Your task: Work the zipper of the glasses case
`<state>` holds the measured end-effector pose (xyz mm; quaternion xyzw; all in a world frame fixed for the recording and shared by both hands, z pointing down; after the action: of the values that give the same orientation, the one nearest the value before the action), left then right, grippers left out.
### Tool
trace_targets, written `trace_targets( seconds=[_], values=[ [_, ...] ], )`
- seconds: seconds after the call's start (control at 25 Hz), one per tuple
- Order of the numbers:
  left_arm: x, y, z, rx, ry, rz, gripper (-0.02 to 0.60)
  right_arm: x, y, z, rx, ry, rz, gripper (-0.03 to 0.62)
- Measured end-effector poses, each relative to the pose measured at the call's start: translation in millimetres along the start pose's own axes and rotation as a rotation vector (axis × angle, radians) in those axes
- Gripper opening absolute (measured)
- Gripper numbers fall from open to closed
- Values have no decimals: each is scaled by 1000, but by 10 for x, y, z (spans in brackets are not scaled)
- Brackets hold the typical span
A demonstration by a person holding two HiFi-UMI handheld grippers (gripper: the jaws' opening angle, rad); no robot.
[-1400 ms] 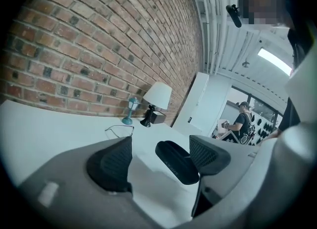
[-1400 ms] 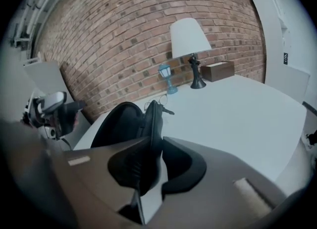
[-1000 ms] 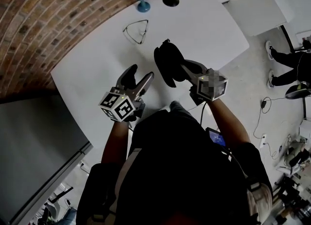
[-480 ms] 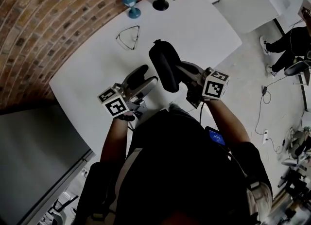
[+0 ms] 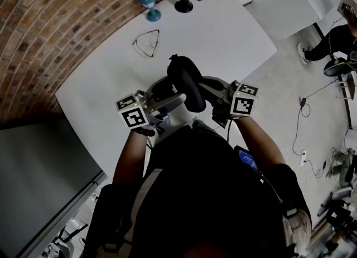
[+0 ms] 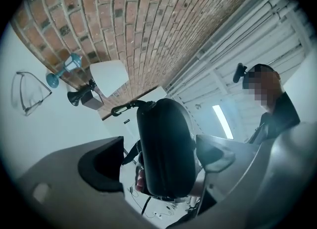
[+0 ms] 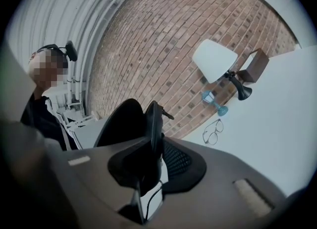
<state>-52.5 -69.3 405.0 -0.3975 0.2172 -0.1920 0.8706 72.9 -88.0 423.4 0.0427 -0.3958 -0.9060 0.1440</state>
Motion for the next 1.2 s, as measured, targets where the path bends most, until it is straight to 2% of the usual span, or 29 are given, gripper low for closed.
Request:
trace_targets(
  seconds=[0.12,0.28,0.4,0.56,0.72,0.84,1.04,1.2],
  values=[
    [63,22,24,5,-14,13,460,39,-63,48,-9,-21,-43,55],
    [116,67,42,-15,7,45,459,72,-122,94,-2,-21,-74,55],
    [142,82,31,-22,29,54,456,102,-141,117,-2,-24,-77,55],
    [145,103,9,-46,73,76,394,132,-141,186,20,-39,-81,55],
    [142,86,4,-86,106,77,380,152,-140,210,47,-27,-86,55],
    [97,74,11,-101,127,84,376,171,-152,234,22,-23,-68,58],
    [66,176,-70,-121,190,155,351,112,-154,157,-36,-5,-31,187],
    [43,187,-83,-130,209,164,337,74,-168,91,-64,14,-14,231]
  ],
)
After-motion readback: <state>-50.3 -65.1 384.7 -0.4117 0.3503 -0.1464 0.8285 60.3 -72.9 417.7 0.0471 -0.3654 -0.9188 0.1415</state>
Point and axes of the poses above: the fingertips, and each gripper's own axes: x forward along the fingers, y to its right, z out of its underside, the point moved 5 cm from there along -x, backward along the fingers, and after that the axes turned 1 degree about -z, right-handed, at the moved point
